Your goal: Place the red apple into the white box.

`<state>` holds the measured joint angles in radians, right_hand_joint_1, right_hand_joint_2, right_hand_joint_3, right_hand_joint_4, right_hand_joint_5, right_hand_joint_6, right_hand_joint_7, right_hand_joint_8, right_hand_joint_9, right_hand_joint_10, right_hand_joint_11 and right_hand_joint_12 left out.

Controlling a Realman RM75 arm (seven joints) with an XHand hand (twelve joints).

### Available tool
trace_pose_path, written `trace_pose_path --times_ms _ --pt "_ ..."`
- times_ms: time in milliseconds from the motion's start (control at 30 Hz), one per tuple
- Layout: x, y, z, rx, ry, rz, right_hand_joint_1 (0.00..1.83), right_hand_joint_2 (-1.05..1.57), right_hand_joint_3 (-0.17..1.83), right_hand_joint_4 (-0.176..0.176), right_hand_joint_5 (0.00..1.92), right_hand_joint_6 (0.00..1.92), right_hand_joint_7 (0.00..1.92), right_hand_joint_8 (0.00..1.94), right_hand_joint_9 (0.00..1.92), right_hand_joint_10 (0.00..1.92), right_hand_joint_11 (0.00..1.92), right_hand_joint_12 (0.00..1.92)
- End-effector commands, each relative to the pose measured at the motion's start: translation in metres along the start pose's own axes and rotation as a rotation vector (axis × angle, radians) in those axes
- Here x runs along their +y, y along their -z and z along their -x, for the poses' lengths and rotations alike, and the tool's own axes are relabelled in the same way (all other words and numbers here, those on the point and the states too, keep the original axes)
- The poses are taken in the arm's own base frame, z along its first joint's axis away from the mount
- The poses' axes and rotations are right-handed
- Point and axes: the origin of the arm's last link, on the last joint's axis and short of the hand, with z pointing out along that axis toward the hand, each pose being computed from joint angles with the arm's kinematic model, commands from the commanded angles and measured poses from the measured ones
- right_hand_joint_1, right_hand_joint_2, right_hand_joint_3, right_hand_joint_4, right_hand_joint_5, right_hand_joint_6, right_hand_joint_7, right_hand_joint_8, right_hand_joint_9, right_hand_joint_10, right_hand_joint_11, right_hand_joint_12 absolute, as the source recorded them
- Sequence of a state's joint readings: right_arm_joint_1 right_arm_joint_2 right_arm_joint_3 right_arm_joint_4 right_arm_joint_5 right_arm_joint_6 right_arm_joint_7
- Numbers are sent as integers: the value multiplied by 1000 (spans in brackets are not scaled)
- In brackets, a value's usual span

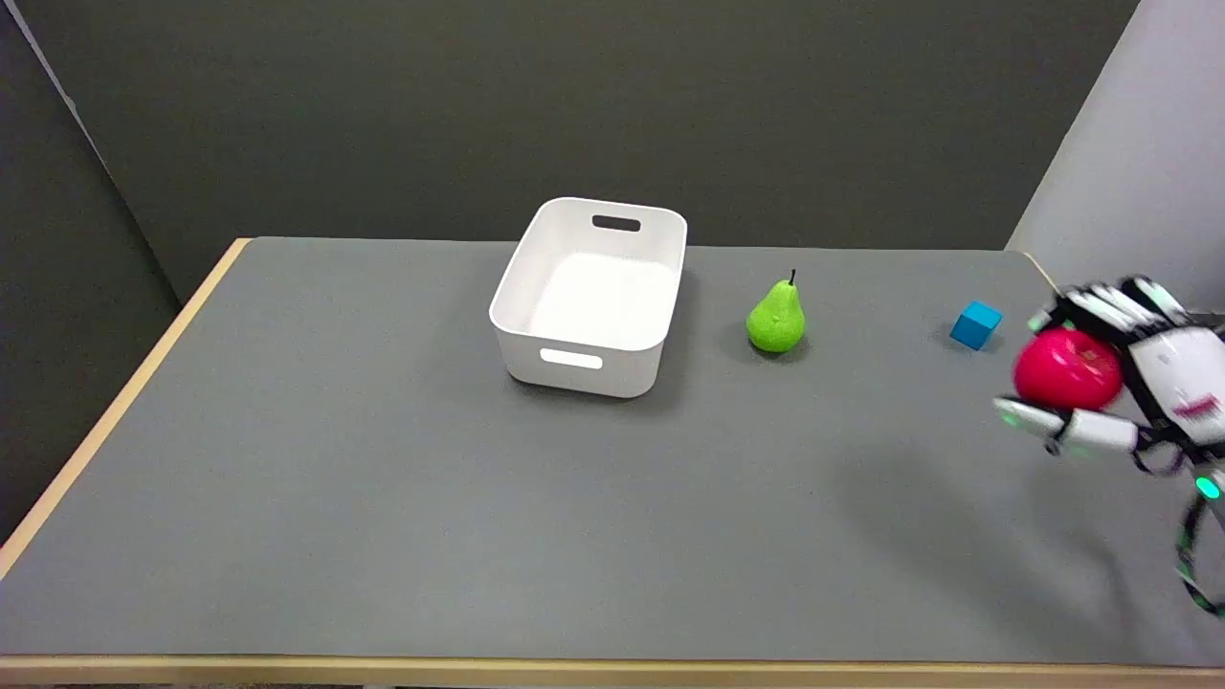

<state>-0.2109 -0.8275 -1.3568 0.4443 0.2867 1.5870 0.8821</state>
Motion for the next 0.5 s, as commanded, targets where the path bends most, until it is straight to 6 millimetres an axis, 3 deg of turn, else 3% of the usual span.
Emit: trace_pose_path --times_ms 33,267,500 --pt "-132 -229 37 -74 46 -348 943 779 958 176 818 1587 437 1941 810 1921 362 1921" --pt "-218 -289 68 -142 42 -430 949 768 970 176 828 1579 447 1941 833 1921 520 1921" --pt "-298 -316 78 -144 48 -540 953 766 963 176 832 1568 460 1941 842 1921 606 1921"
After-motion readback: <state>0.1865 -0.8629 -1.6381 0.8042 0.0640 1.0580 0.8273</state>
